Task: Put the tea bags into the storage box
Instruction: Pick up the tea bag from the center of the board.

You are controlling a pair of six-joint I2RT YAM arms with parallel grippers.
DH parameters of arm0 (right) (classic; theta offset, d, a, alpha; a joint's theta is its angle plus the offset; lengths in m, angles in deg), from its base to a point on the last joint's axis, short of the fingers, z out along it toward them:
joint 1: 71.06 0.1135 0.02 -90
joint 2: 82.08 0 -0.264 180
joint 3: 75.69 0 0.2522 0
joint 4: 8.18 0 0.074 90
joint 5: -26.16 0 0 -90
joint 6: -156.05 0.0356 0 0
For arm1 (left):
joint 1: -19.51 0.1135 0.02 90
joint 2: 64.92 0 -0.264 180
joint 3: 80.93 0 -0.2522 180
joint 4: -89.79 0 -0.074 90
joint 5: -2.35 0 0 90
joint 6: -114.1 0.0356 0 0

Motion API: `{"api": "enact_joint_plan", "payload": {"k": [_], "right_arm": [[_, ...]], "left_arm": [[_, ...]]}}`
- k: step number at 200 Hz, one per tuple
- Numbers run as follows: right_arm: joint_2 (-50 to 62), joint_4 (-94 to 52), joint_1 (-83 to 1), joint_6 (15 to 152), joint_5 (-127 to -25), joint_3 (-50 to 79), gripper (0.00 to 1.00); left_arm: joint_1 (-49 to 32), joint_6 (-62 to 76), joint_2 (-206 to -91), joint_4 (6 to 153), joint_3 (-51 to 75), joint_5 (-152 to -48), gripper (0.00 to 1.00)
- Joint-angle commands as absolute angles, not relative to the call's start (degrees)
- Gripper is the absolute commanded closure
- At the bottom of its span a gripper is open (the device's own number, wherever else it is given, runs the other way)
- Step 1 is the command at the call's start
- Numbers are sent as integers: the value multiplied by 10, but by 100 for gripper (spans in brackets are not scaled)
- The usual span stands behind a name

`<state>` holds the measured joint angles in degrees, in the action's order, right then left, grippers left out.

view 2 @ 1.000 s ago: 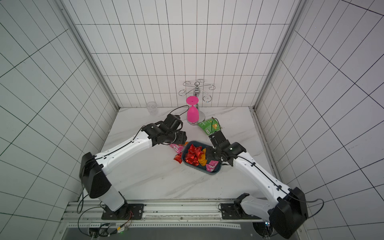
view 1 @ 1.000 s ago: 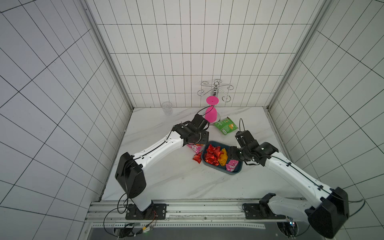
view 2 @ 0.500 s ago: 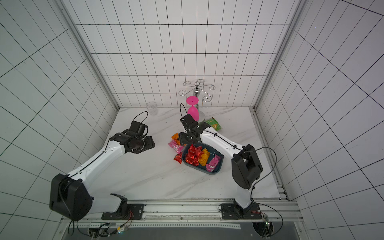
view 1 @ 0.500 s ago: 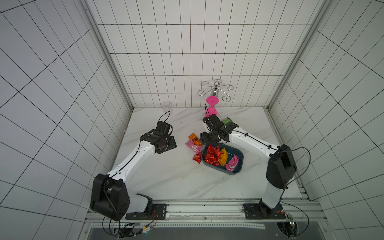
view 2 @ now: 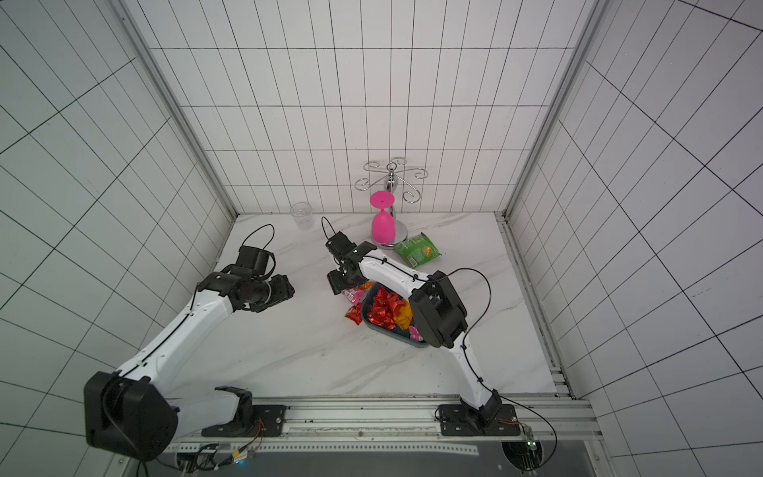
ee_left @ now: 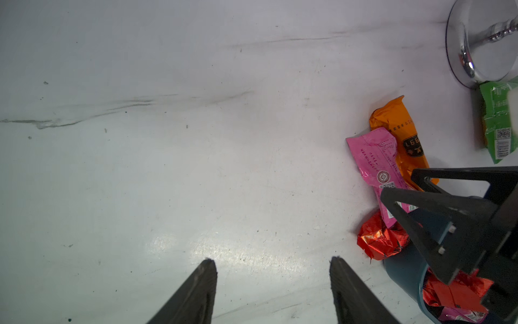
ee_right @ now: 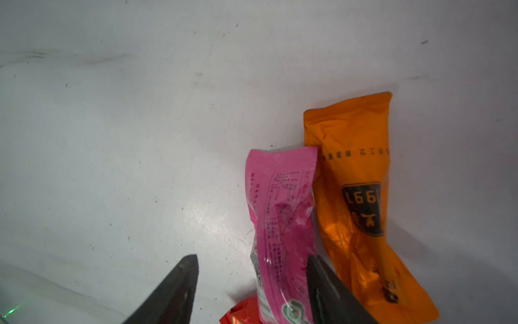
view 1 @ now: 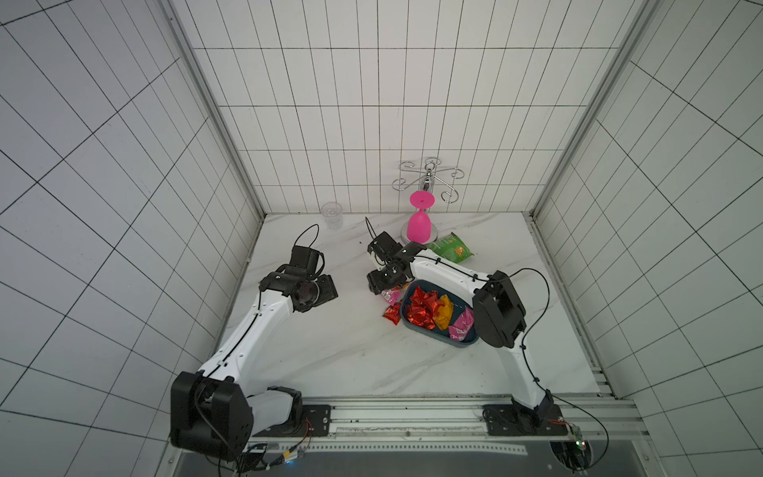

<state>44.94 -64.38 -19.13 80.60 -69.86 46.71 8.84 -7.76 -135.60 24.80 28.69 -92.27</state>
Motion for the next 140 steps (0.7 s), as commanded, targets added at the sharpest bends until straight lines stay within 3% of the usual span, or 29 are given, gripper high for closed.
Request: {"api": "enact_joint_plan", "payload": {"k": [1,46,100,140], "right_arm": [[463,-687,-184,794,-630,492,34],[492,-715,-178,760,-583,489,38],[488,-708,-176,752,-606,483,73],[427,-686,-177,768,-657,474,82]], "left_arm": [[95,-64,-1344,242,301,-934,33],[95,-62,-1337,239,306,-942,33],[95,-69,-1343,238,298,-945,33],[94,-83,-1331,239,305,-944,32]]}}
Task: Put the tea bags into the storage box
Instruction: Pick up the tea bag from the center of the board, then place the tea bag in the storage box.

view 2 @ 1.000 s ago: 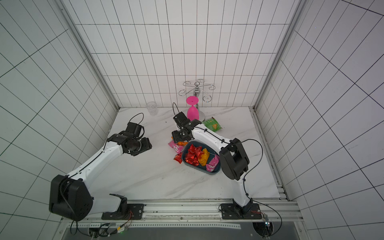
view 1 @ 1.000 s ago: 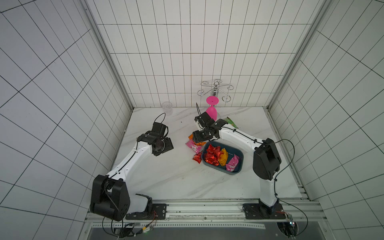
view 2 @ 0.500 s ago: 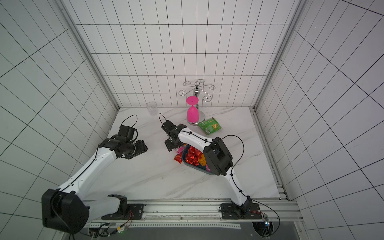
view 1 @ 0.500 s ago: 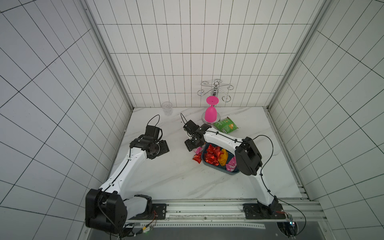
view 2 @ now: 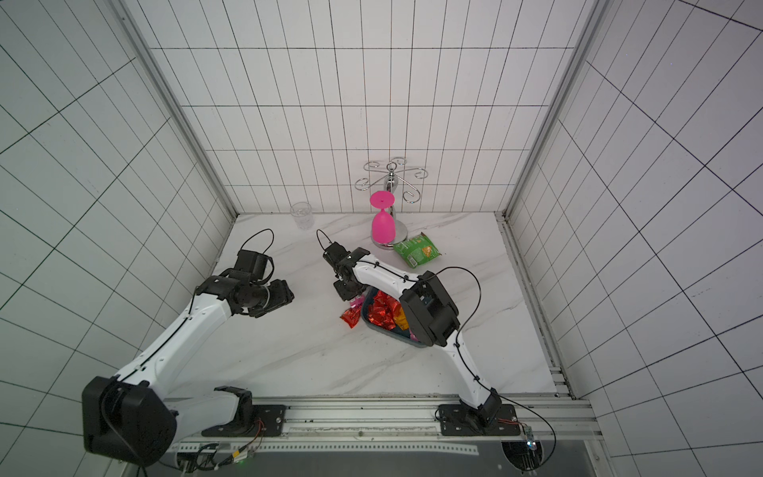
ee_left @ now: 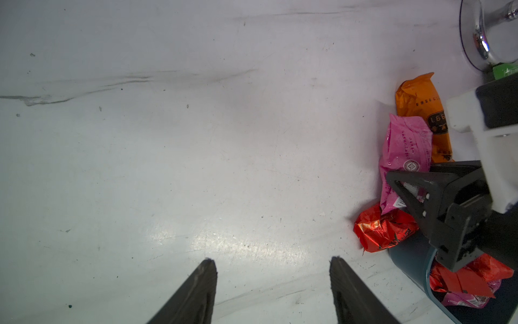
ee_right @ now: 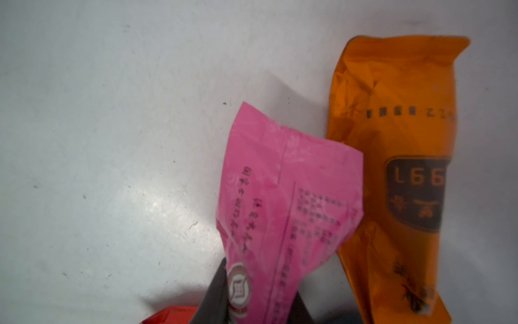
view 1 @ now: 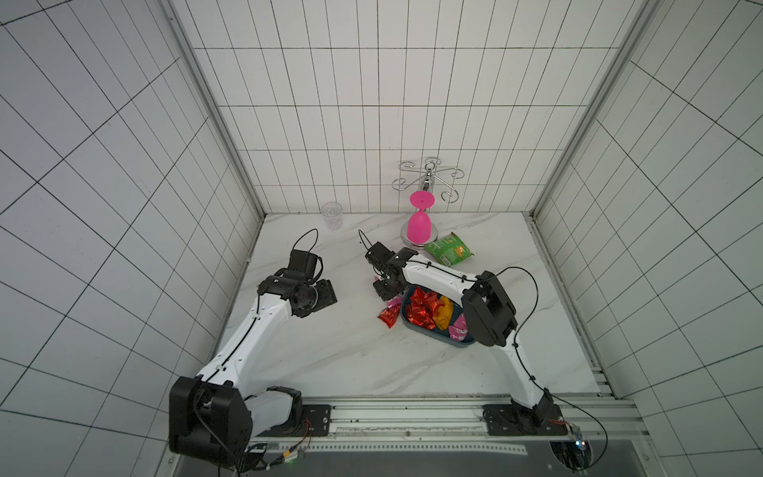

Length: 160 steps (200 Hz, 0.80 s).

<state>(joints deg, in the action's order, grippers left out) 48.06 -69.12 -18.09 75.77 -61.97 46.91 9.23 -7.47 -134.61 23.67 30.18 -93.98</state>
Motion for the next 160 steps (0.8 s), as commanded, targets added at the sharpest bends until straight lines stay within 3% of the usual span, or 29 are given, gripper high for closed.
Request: {"api": "enact_joint_plan", "payload": {"k": [1,50,160], "right_arm": [[425,-685,-177,769,-658,472,82],[277,-616,-181,820,-692,369,85],[-31,-637,-268,945,-604,37,84]], "left_arm": [[95,-84,-1331,239,305,-945,32],[95,-96,-1320,245,312,-954,32],[60,-100,-1386,294,285,-1015,33]]}}
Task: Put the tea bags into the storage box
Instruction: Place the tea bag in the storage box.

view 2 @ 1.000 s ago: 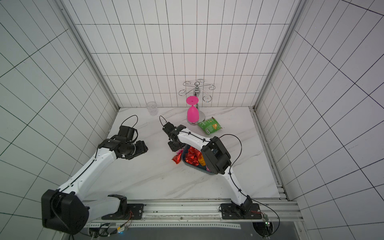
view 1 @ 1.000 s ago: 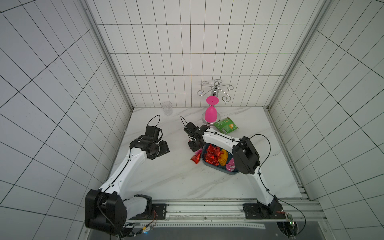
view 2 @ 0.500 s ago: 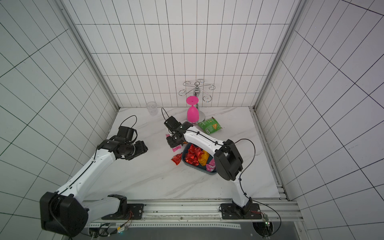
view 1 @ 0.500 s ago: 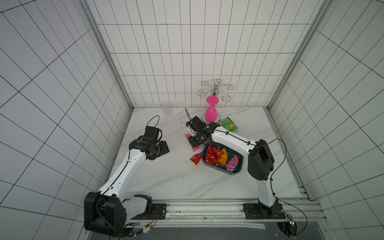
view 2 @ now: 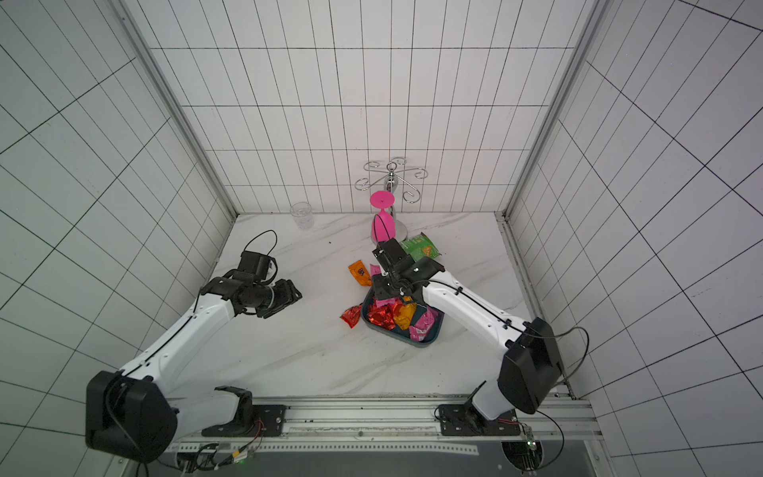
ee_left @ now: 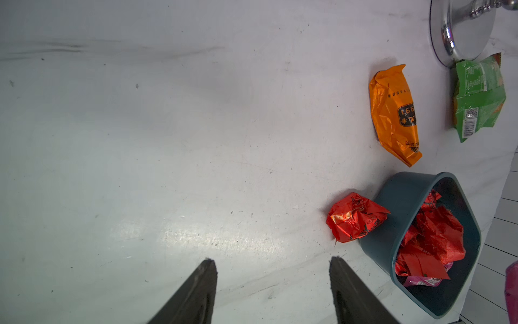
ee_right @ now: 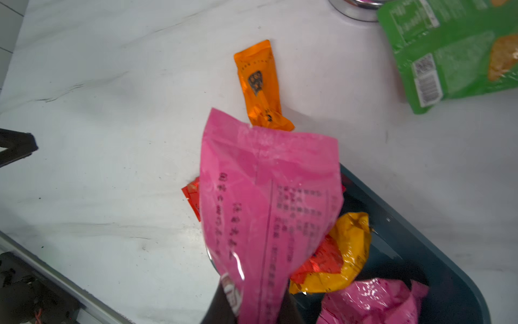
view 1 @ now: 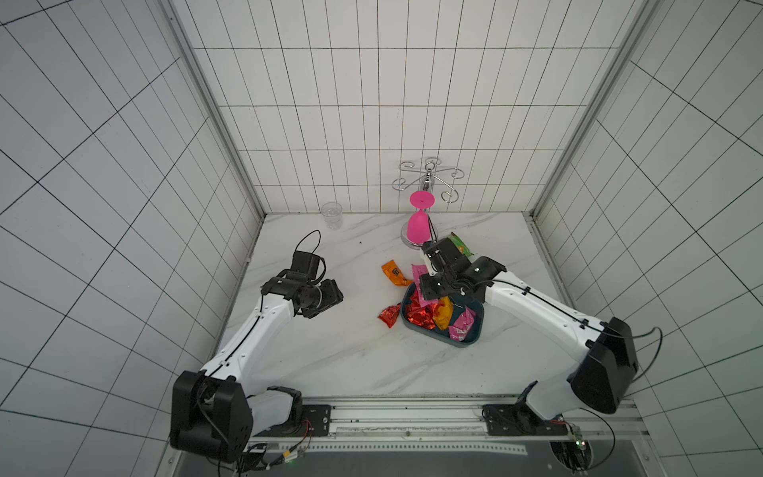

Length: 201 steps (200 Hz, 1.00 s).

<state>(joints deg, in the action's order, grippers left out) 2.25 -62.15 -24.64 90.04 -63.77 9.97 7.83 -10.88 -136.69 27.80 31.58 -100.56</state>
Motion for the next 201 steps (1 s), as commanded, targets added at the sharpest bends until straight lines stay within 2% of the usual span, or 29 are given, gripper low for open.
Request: {"api": "enact_joint_plan", "payload": {"k": [1,45,90,117,142,201], "right_arm": [[-33,-637,-269,947,-603,33,84],[-82,-664,-310,990,-587,-62,83],[-34,-642,-324,977,-595,-66,81],[-6,-649,-333,973,-586,-45,65],[-25,-659,-333,967,-569,-42,50],[-42,-690,-333,914,-572,28,46]], "left_arm": [[59,-99,-1387,294,285,-1015,33],[37,-85,-1433,288,248,-1024,33],[34,-79,-1448,285,224,-1025,33],[34,-74,-1441,281,233,-1019,33],[34,-76,-1440,284,243,-1016,33],[34,-95,-1439,298,242,-1018,33]]}}
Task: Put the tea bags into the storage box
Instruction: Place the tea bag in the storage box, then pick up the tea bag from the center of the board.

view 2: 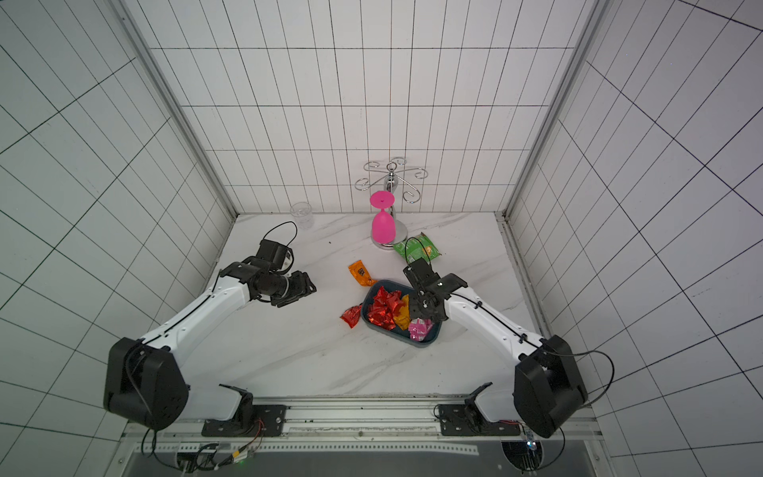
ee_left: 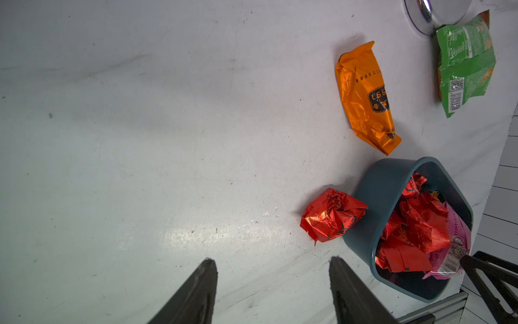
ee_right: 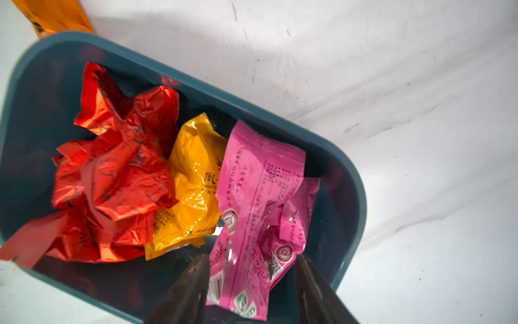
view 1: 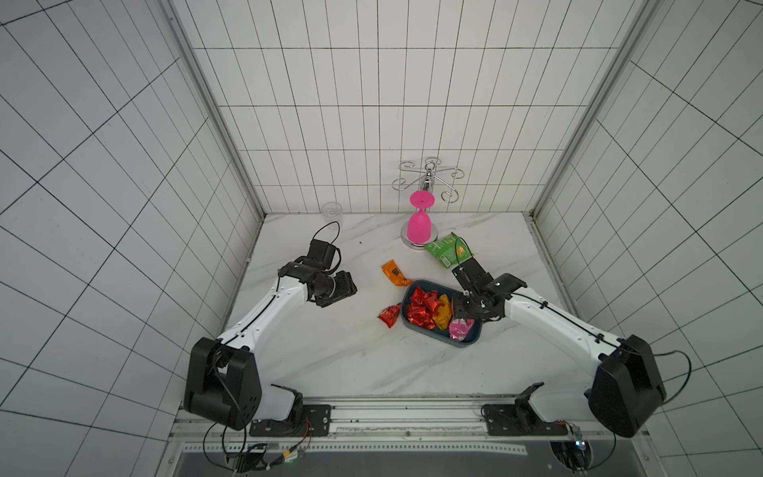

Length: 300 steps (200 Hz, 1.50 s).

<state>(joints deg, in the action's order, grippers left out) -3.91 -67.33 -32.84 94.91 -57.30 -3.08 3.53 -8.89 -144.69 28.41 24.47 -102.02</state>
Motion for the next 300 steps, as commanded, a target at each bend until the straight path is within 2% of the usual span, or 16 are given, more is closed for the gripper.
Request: {"api": "enact_joint_plan", "payload": {"k": [1,91,131,174,206,251,300], "right_arm": [[-41,-689,-333,912,-573,30,46],[165,-626,-309,819,-659,224,43],[299,-615,-306,787,-699,341,37],[443,-631,-299,778,-710,484,37],[521,-675,-299,774,-709,581,44],[548,-701,-299,768,-732,606,71],[532,-697,-299,769,-735,564,70]], "left_arm": [[34,-95,-1439,298,242,-1018,33],[35,-70,-1436,263,255,-1023,33],[37,-53,-1428,246,277,-1032,33],[43,-27,-1417,209,291,-1014,33],[50,-25,-1424,204,291,-1014,33],[52,-33,-1428,214,301,-1015,33],[53,-36,-1430,218,302,-1021,32]]}}
